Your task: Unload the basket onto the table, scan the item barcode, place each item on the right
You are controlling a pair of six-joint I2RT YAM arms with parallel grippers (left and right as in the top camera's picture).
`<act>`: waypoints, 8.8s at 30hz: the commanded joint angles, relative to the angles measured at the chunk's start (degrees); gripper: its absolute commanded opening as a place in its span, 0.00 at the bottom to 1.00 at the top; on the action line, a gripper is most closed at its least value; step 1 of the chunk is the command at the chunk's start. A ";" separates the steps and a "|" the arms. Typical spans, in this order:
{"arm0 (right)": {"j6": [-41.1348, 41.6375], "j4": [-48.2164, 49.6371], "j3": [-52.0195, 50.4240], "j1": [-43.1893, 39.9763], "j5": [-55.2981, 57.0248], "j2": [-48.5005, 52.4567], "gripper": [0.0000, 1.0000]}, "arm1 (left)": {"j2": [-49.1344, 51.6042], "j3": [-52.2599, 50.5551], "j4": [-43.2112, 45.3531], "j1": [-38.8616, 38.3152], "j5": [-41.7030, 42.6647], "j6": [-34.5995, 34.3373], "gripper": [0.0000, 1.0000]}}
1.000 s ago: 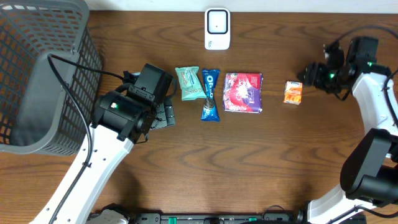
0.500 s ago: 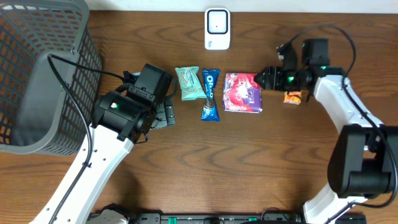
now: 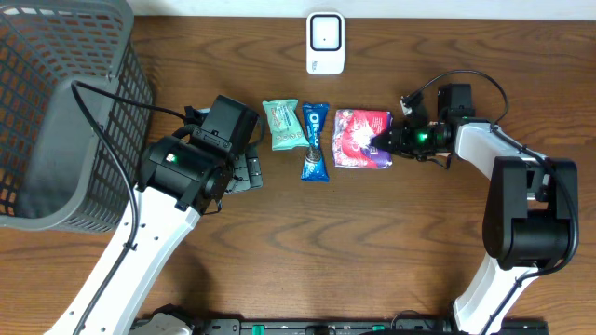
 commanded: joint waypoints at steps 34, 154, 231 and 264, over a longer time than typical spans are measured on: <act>-1.68 -20.11 13.70 29.27 105.96 4.39 0.11 | 0.44 -0.09 -0.20 0.20 -0.11 -0.68 0.98; -1.22 -16.81 18.64 5.20 18.16 8.22 0.01 | 0.44 -0.09 -0.20 0.20 -0.11 -0.68 0.98; -3.19 -21.59 21.75 16.57 34.88 -7.96 0.66 | 0.44 -0.09 -0.20 0.20 -0.09 -0.68 0.98; 0.37 -16.02 13.20 3.65 11.52 -0.46 0.01 | 0.44 -0.09 -0.20 0.20 -0.11 -0.68 0.98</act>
